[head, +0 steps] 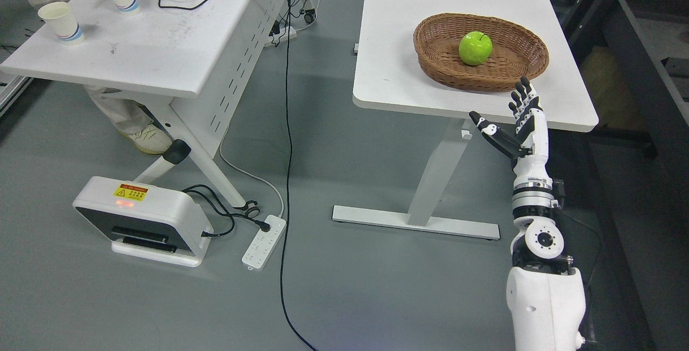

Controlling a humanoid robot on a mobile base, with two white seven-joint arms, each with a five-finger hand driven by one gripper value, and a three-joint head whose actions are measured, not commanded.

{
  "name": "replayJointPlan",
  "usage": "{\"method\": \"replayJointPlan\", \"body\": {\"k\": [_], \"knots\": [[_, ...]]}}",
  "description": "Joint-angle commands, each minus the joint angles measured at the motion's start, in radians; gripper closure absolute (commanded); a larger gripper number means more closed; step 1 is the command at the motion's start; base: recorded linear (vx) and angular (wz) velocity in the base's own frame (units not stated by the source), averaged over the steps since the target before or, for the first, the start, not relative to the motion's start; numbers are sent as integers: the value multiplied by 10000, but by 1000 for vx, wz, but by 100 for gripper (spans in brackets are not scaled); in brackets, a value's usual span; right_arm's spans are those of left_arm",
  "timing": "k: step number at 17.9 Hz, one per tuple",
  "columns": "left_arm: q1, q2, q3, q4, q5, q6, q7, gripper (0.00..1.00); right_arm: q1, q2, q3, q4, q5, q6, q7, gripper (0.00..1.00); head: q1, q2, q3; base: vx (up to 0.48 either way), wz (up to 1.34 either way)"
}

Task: Place green apple on left shelf middle layer
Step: 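Reach the right hand toward the green apple in the wicker basket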

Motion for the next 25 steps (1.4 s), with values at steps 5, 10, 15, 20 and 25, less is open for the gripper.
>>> {"method": "replayJointPlan", "body": {"k": [5, 10, 15, 20, 25], "knots": [[0, 175, -1, 0, 0, -2, 7, 0, -2, -175, -63, 15, -65, 10, 6, 0, 0, 0, 0, 0, 0], [0, 175, -1, 0, 0, -2, -8, 0, -48, -175, -248, 46, -65, 11, -101, 0, 0, 0, 0, 0, 0], [0, 175, -1, 0, 0, -2, 7, 0, -170, -175, -202, 30, 2421, -5, -269, 2, 0, 0, 0, 0, 0], [0, 175, -1, 0, 0, -2, 7, 0, -646, -1087, -94, -46, 8403, 869, -440, 4, 0, 0, 0, 8, -23], [0, 175, -1, 0, 0, -2, -8, 0, -677, -1565, -95, -506, 8265, 473, -393, 0, 0, 0, 0, 51, -76]]}}
